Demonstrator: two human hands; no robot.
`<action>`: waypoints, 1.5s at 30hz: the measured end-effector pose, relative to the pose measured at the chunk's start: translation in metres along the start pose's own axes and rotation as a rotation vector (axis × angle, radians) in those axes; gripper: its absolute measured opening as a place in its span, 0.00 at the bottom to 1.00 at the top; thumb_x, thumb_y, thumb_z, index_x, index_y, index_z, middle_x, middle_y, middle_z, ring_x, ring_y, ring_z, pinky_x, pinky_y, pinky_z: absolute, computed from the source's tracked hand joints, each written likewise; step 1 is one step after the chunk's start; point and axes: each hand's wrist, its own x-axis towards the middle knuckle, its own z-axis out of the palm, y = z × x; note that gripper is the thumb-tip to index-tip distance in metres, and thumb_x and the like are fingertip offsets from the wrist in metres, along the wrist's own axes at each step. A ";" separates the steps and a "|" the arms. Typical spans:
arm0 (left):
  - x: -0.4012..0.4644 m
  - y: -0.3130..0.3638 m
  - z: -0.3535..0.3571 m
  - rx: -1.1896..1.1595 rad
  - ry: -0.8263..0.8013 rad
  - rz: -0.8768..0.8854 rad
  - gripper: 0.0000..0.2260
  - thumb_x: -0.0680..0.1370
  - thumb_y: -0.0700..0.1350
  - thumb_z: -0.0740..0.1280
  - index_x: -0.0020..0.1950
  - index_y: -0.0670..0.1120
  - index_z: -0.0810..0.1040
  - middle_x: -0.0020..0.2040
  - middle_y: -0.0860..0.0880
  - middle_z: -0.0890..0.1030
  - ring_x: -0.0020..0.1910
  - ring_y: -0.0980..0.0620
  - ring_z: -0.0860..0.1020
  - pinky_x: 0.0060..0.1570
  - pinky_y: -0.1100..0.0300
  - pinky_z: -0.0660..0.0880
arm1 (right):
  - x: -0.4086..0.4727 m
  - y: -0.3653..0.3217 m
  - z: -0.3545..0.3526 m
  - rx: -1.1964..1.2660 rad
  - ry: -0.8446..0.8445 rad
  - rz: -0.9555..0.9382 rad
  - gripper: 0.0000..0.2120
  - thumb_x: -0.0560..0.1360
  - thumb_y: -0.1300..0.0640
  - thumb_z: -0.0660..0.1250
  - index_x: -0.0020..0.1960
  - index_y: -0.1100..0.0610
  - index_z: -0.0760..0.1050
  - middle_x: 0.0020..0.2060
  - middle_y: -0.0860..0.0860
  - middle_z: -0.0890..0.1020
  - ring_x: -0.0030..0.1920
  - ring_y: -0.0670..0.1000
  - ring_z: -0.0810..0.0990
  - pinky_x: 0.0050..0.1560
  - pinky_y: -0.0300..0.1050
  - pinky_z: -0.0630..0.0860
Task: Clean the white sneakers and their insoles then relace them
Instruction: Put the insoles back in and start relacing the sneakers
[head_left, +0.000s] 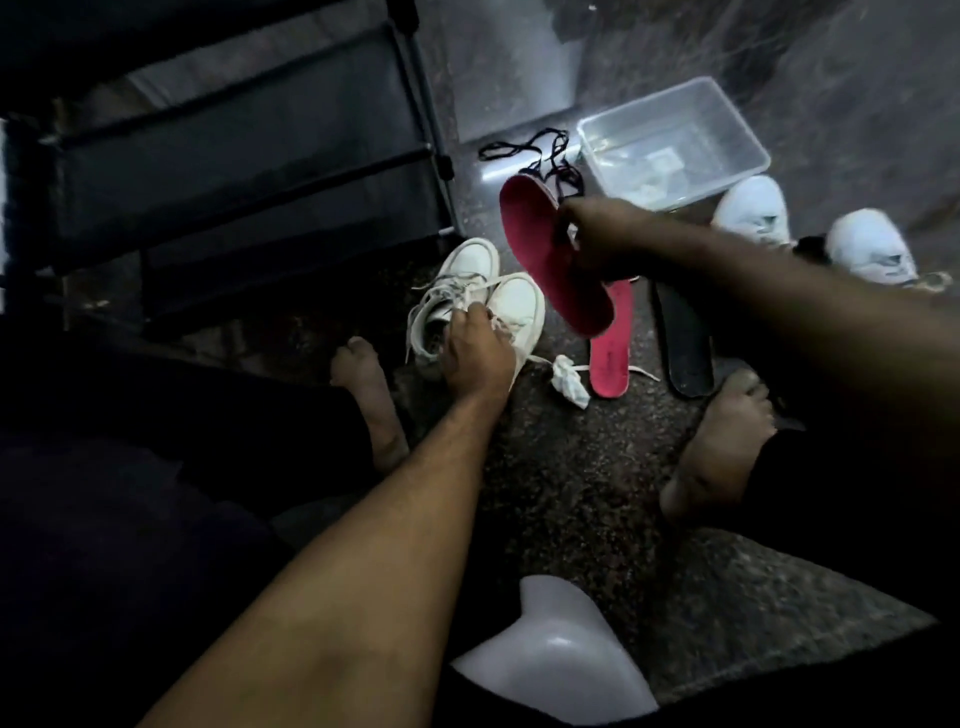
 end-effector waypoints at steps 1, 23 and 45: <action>-0.004 -0.006 0.000 0.041 -0.022 0.001 0.12 0.77 0.46 0.67 0.59 0.46 0.79 0.60 0.44 0.78 0.61 0.42 0.75 0.58 0.49 0.69 | -0.003 -0.004 0.012 0.048 0.053 0.007 0.14 0.75 0.61 0.68 0.61 0.59 0.77 0.55 0.59 0.82 0.55 0.60 0.80 0.46 0.43 0.70; -0.042 -0.019 0.045 -0.219 -0.138 -0.114 0.14 0.73 0.40 0.68 0.58 0.44 0.77 0.50 0.39 0.80 0.52 0.36 0.79 0.51 0.46 0.75 | -0.101 0.011 0.095 0.541 0.115 0.280 0.15 0.77 0.67 0.62 0.60 0.57 0.80 0.45 0.54 0.81 0.32 0.43 0.74 0.33 0.29 0.69; -0.050 -0.028 0.055 -0.231 -0.101 0.019 0.09 0.75 0.47 0.67 0.53 0.46 0.76 0.53 0.45 0.76 0.50 0.42 0.76 0.44 0.53 0.69 | -0.106 0.014 0.118 0.612 0.231 0.255 0.21 0.70 0.68 0.61 0.54 0.49 0.81 0.47 0.49 0.84 0.46 0.51 0.83 0.46 0.50 0.81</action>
